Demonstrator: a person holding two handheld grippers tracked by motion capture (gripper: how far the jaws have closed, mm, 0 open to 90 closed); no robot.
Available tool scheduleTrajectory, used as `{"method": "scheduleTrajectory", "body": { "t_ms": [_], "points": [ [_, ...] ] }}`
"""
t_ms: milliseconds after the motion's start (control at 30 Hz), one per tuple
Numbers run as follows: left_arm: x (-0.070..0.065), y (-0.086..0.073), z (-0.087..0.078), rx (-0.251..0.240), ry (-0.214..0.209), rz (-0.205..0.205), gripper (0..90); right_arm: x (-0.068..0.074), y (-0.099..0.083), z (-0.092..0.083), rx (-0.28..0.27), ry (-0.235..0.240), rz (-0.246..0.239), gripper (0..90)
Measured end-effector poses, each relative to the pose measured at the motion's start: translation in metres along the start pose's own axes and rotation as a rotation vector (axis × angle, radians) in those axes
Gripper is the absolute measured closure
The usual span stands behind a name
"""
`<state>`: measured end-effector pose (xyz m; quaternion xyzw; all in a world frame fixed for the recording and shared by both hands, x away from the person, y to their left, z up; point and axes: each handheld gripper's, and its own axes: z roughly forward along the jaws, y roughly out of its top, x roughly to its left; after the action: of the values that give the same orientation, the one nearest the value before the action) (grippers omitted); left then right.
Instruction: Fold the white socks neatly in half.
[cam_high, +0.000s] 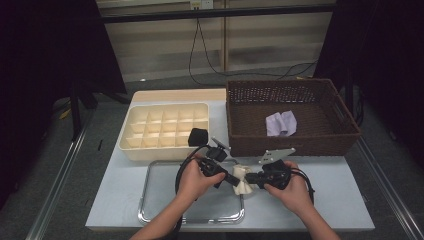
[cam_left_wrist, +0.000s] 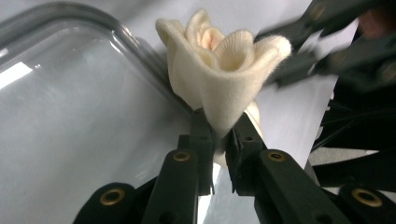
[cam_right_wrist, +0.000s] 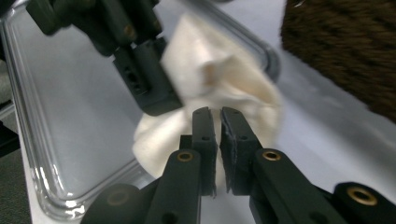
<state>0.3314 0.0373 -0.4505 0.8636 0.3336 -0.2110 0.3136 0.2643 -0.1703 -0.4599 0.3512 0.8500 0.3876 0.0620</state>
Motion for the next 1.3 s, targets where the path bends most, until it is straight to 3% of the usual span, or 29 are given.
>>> {"method": "scheduleTrajectory", "body": {
  "t_ms": [67,133,200,367,400,533,667,900,1100,1300],
  "points": [
    [-0.003,0.0,-0.003,-0.006,0.004,0.01,78.3,0.0,-0.001,0.008,0.033,-0.022,-0.006,87.2],
    [-0.005,-0.001,-0.007,-0.024,-0.008,0.015,74.6,-0.002,-0.003,0.01,0.032,-0.028,0.008,88.7],
    [-0.004,-0.002,-0.01,-0.026,-0.004,0.045,72.2,-0.003,-0.004,0.01,0.029,-0.022,0.017,89.2],
    [-0.005,-0.001,-0.007,-0.042,0.01,0.047,80.6,-0.003,-0.004,0.012,0.027,-0.026,0.019,89.7],
    [-0.005,0.0,-0.006,-0.045,-0.006,0.035,81.9,-0.002,-0.004,0.012,0.025,-0.023,0.016,90.0],
    [-0.011,0.007,0.0,-0.051,0.014,0.018,82.9,-0.001,-0.005,0.012,0.024,-0.026,0.008,90.0],
    [-0.013,0.012,0.003,-0.034,0.021,0.018,83.1,-0.003,-0.007,0.012,0.014,0.002,0.016,90.0],
    [-0.013,0.015,0.001,-0.037,0.042,0.02,83.2,-0.008,-0.011,0.011,-0.01,0.074,0.07,90.0],
    [-0.012,0.017,0.013,-0.067,0.057,0.027,83.1,-0.007,-0.007,-0.005,0.021,-0.026,0.018,86.4],
    [-0.015,0.019,0.024,-0.06,0.088,0.063,82.5,-0.015,-0.009,-0.021,-0.028,-0.09,0.045,84.7]
  ]
}}
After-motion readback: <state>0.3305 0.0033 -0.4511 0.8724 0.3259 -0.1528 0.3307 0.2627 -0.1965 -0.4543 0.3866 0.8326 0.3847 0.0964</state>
